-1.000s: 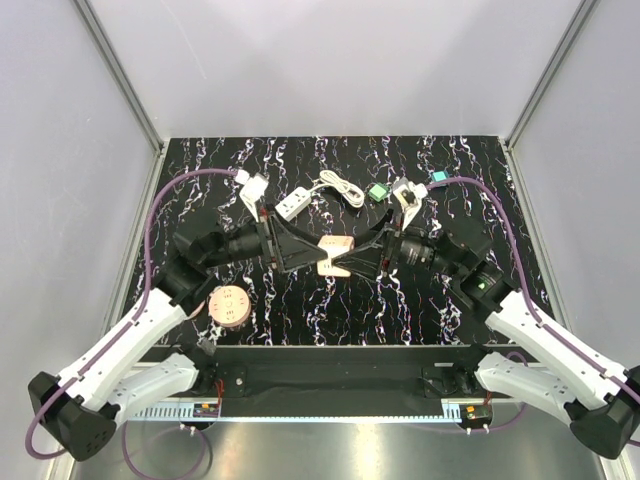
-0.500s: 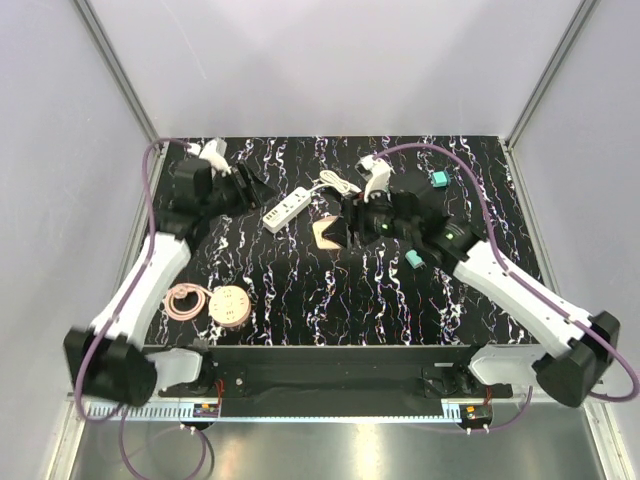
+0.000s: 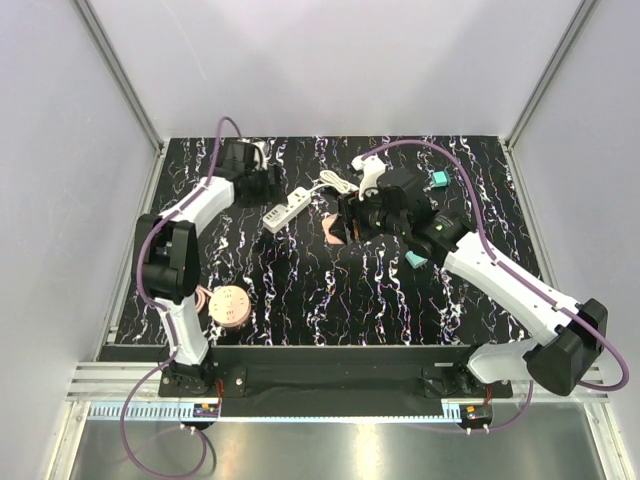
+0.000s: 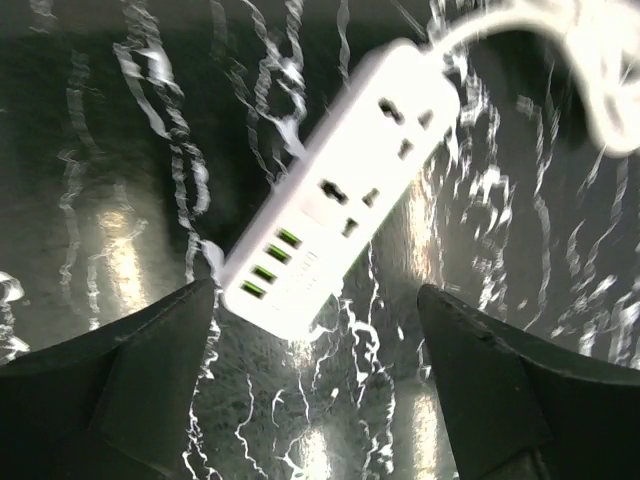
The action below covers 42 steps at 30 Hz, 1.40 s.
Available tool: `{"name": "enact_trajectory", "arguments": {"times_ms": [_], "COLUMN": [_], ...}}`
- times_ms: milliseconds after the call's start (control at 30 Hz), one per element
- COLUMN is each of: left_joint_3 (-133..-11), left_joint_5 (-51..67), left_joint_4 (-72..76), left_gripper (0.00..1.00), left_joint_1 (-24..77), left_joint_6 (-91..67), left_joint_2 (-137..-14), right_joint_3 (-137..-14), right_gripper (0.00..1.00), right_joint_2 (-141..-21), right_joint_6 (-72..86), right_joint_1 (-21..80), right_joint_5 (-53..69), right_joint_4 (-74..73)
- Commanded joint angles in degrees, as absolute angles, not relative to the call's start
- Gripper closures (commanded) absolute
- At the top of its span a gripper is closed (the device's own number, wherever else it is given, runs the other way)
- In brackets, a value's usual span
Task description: Insert the plug
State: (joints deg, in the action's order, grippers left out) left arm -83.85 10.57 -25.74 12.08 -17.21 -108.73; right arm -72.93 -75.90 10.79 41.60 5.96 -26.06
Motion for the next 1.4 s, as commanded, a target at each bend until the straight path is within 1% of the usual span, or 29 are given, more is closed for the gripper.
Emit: {"name": "enact_trajectory", "arguments": {"times_ms": [0, 167, 367, 567, 633, 700, 733, 767, 833, 867, 967, 1067, 1200, 1267, 1333, 1367], "left_joint_3": [-85.2, -85.4, -86.5, -87.5, -87.6, -88.1, -88.0, -88.1, -87.8, -86.8, -83.4, -78.8, -74.3, -71.7, -70.9, -70.9], "left_joint_5": [4.7, 4.9, 0.4, -1.4, -0.4, 1.4, 1.8, 2.5, 4.1, 4.5, 4.7, 3.5, 1.1, 1.1, 1.2, 0.5], "left_joint_4": [-26.4, -26.3, -26.7, -26.8, -26.8, -27.1, -27.1, -27.1, -27.1, -27.1, -26.4, -23.9, -22.1, -20.7, -20.3, -20.4], "left_gripper": [0.12, 0.12, 0.12, 0.10, 0.14, 0.20, 0.33, 0.44, 0.60, 0.71, 0.86, 0.90, 0.92, 0.92, 0.84, 0.76], "left_joint_1": [14.9, 15.8, 17.4, 19.1, 19.1, 19.3, 19.4, 19.8, 20.6, 21.0, 23.5, 26.9, 32.2, 33.5, 34.3, 34.5], "left_joint_6": [-9.6, -7.1, -4.4, -0.4, -0.4, -0.4, -0.4, 0.9, 1.2, 1.0, 0.4, 0.4, 2.5, 3.1, 2.6, 2.4], "left_joint_2": [-108.8, -112.1, -115.4, -117.7, -118.2, -118.5, -118.2, -118.0, -116.9, -116.2, -112.3, -107.9, -105.1, -104.2, -103.5, -103.4], "right_joint_3": [-72.5, -71.7, -70.6, -68.8, -68.4, -68.0, -67.9, -67.8, -67.4, -66.6, -64.2, -62.6, -61.6, -61.3, -60.6, -60.7], "right_gripper": [1.00, 1.00, 1.00, 1.00, 1.00, 1.00, 1.00, 1.00, 1.00, 1.00, 1.00, 1.00, 1.00, 1.00, 1.00, 1.00], "right_joint_2": [-72.9, -71.5, -69.2, -67.2, -66.8, -66.5, -66.4, -66.2, -66.0, -65.7, -64.9, -63.8, -62.0, -61.0, -60.6, -60.6], "right_joint_6": [9.1, 8.7, 8.7, 9.4, 9.6, 9.6, 9.7, 9.5, 9.4, 9.5, 10.2, 11.1, 10.9, 10.3, 9.3, 9.0], "right_joint_1": [41.4, 41.3, 41.2, 41.3, 41.3, 41.3, 41.2, 41.2, 41.2, 41.3, 41.3, 41.3, 41.1, 41.0, 40.5, 40.3], "right_joint_5": [4.1, 4.8, 4.8, 5.1, 5.2, 5.1, 5.0, 4.7, 3.9, 3.6, 3.2, 1.8, 0.4, -2.3, -4.0, -4.2], "right_joint_4": [-23.6, -22.9, -22.7, -22.3, -22.1, -22.1, -22.1, -22.2, -22.2, -22.1, -22.2, -22.2, -22.8, -23.5, -23.9, -24.3]}}
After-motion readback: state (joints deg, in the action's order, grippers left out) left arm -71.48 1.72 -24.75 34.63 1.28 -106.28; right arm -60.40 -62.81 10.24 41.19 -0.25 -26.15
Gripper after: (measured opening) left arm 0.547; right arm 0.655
